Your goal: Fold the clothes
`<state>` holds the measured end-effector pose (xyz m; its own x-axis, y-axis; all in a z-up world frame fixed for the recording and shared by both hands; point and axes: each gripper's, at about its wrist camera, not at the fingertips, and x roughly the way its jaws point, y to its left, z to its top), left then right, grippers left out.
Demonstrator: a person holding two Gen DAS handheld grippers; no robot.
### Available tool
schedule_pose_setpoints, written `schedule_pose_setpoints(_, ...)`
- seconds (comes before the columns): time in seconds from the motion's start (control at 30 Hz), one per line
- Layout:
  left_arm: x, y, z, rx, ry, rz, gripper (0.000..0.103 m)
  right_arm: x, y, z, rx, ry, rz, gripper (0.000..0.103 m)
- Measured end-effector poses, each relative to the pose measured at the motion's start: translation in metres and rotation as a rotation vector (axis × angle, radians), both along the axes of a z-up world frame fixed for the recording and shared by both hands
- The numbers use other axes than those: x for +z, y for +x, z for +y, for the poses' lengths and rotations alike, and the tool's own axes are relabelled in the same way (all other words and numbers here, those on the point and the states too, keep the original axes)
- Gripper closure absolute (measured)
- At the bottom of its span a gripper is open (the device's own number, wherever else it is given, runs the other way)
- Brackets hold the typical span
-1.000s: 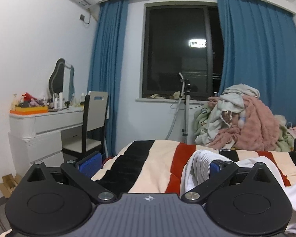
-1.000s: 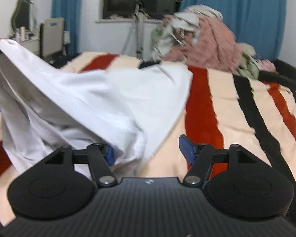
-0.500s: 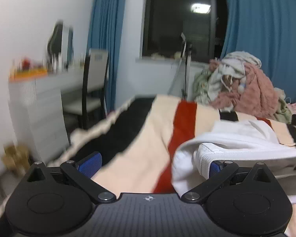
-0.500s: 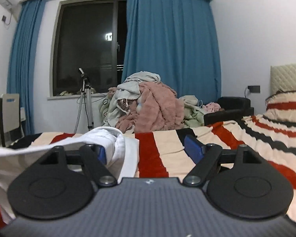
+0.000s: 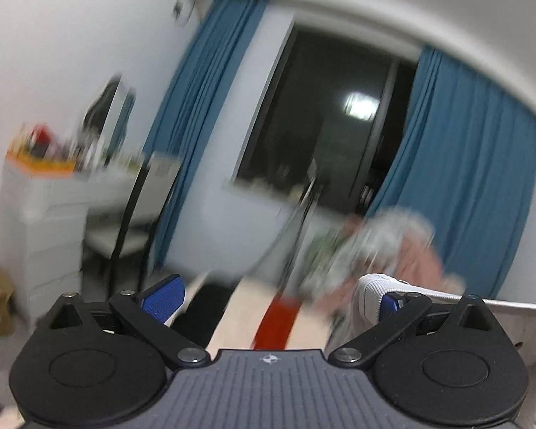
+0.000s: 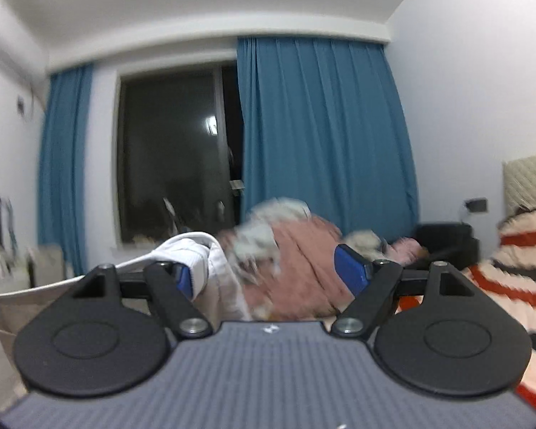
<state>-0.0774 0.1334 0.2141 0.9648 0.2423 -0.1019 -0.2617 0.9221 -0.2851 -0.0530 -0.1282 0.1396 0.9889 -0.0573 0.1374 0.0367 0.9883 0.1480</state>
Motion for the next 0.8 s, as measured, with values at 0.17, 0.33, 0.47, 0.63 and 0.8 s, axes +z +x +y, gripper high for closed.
schedule_pose_setpoints(0.17, 0.135, -0.026, -0.021, 0.016, 0.111, -0.209, 0.000, 0.122, -0.023, -0.019, 0.018, -0.007, -0.128, 0.024)
schedule_pose_setpoints(0.33, 0.224, -0.030, -0.035, 0.014, 0.151, -0.315, 0.000, 0.220, -0.034, -0.035, 0.002, -0.046, -0.201, 0.024)
schedule_pose_setpoints(0.47, 0.261, -0.004, -0.051, 0.023, 0.188, -0.322, 0.000, 0.251, -0.014, -0.041, -0.013, -0.065, -0.182, 0.024)
schedule_pose_setpoints(0.63, 0.244, 0.070, -0.055, 0.007, 0.181, -0.237, 0.000, 0.269, 0.026, -0.046, -0.032, -0.087, -0.133, 0.024)
schedule_pose_setpoints(0.8, 0.174, 0.181, -0.051, -0.014, 0.167, -0.085, 0.000, 0.210, 0.123, -0.041, -0.050, -0.117, 0.007, 0.024)
